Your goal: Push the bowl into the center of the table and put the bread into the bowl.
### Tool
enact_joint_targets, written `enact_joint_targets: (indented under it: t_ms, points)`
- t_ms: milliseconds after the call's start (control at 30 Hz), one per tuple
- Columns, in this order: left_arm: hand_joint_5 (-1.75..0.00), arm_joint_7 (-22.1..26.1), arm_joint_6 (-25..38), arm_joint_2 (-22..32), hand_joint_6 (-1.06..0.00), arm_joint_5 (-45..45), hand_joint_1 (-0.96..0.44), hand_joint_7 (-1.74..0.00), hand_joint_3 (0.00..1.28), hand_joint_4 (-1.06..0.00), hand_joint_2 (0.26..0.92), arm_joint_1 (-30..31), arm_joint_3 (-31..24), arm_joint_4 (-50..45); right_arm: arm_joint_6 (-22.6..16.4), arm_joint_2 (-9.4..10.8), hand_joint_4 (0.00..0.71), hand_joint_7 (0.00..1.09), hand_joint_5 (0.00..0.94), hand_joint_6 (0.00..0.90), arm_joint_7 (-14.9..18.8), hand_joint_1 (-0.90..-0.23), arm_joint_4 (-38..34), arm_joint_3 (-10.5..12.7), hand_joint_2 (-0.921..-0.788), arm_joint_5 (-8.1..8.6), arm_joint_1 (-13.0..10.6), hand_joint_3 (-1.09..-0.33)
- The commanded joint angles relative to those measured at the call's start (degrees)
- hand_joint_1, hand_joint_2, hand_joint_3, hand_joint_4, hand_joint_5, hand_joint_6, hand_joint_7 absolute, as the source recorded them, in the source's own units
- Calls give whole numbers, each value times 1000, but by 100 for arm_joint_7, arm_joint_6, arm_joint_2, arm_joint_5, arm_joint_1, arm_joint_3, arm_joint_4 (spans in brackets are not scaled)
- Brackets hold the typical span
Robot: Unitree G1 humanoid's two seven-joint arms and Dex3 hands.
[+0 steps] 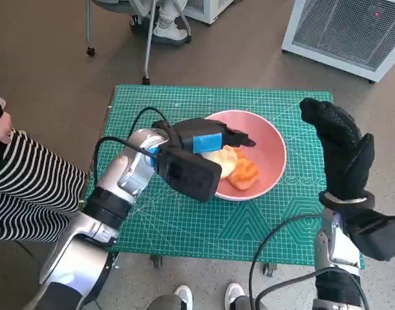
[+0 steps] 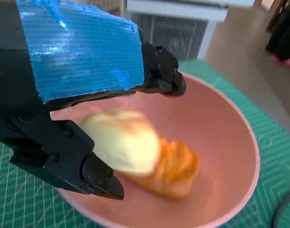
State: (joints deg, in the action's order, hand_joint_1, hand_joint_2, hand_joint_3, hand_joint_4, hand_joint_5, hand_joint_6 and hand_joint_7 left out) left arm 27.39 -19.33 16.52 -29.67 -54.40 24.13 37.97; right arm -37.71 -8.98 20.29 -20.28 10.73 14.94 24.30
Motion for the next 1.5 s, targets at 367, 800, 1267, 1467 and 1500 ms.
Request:
enact_joint_targets:
  t_ms: [367,800,1267,1467,1500]
  points:
    - [-2,-208,-755,193,-172,789,-405,-49,18,-49,778,75,-580,182,-3,39,152,508,0,43,-59,-754,-58,-34,-921,-113,-86,-773]
    - [-29,542,-1227,-246,-303,3813,-611,-81,72,-177,905,668,-2297,-136,139,15,155,506,2,48,-52,-755,58,-64,-921,-69,28,-768]
    - [-19,455,-1112,-1339,-28,5396,-694,-674,431,-200,921,1434,-2891,-1339,447,11,166,497,5,54,-269,-739,277,-115,-921,-205,354,-773]
    - [-2,493,-1095,-1362,-2,5330,-712,-653,446,-161,921,1562,-2930,-1425,569,16,166,493,4,51,-371,-725,304,-147,-921,-252,532,-779]
    - [-1,496,-1102,-1370,-1,5325,-715,-640,446,-158,921,1574,-2937,-1427,587,15,166,492,4,49,-386,-724,312,-154,-921,-259,556,-780]
